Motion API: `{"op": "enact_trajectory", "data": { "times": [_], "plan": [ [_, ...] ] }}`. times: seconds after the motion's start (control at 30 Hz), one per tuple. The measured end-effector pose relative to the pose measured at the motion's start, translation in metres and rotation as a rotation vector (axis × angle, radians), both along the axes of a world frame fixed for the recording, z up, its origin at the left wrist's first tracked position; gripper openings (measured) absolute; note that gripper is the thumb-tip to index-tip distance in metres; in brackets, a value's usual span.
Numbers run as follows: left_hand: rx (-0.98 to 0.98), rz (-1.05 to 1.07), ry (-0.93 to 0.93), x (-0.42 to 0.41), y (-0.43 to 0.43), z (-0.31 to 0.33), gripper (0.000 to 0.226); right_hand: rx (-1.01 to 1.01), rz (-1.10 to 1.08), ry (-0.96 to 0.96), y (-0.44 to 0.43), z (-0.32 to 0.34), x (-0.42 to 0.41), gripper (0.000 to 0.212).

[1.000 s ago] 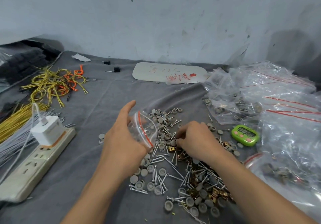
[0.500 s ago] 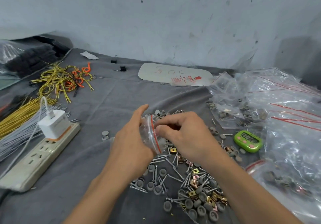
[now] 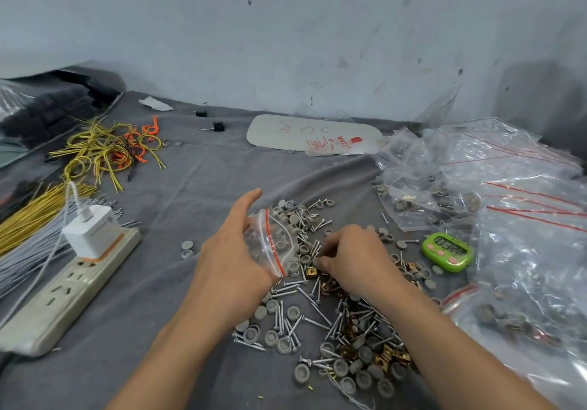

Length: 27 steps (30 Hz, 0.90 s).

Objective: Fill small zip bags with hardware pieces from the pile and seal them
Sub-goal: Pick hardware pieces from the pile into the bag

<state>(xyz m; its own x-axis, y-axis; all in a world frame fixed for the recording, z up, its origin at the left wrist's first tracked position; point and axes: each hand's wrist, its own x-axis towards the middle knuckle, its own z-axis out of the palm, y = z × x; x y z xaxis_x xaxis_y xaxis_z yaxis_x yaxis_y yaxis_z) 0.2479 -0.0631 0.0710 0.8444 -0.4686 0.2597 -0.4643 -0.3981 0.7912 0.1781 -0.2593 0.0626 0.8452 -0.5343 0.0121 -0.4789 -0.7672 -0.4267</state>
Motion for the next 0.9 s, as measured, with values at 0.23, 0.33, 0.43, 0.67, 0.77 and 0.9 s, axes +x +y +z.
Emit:
{"op": "enact_trajectory", "data": {
  "times": [0.23, 0.33, 0.43, 0.67, 0.77, 0.9],
  "plan": [
    [0.026, -0.020, -0.018, -0.002, 0.001, 0.002, 0.099, 0.057, 0.047, -0.056, -0.002, 0.009, -0.007, 0.018],
    [0.021, -0.029, -0.018, -0.002, -0.001, 0.001, 0.099, 0.156, 0.051, -0.238, -0.001, 0.025, -0.014, 0.021],
    [0.060, -0.029, -0.052, -0.005, -0.002, 0.001, 0.101, 0.340, 0.181, -0.432, 0.019, 0.047, -0.020, 0.013],
    [0.088, -0.052, -0.094, -0.011, -0.004, 0.000, 0.097, 0.257, 0.166, -0.363, 0.015, 0.055, -0.029, 0.015],
    [0.029, -0.049, -0.049, -0.006, -0.002, 0.000, 0.097, 0.123, -0.020, -0.256, -0.027, 0.051, -0.046, 0.028],
    [0.042, -0.035, -0.075, -0.005, -0.002, -0.001, 0.097, 0.091, -0.022, -0.019, -0.035, 0.026, -0.042, 0.009]
  ]
}}
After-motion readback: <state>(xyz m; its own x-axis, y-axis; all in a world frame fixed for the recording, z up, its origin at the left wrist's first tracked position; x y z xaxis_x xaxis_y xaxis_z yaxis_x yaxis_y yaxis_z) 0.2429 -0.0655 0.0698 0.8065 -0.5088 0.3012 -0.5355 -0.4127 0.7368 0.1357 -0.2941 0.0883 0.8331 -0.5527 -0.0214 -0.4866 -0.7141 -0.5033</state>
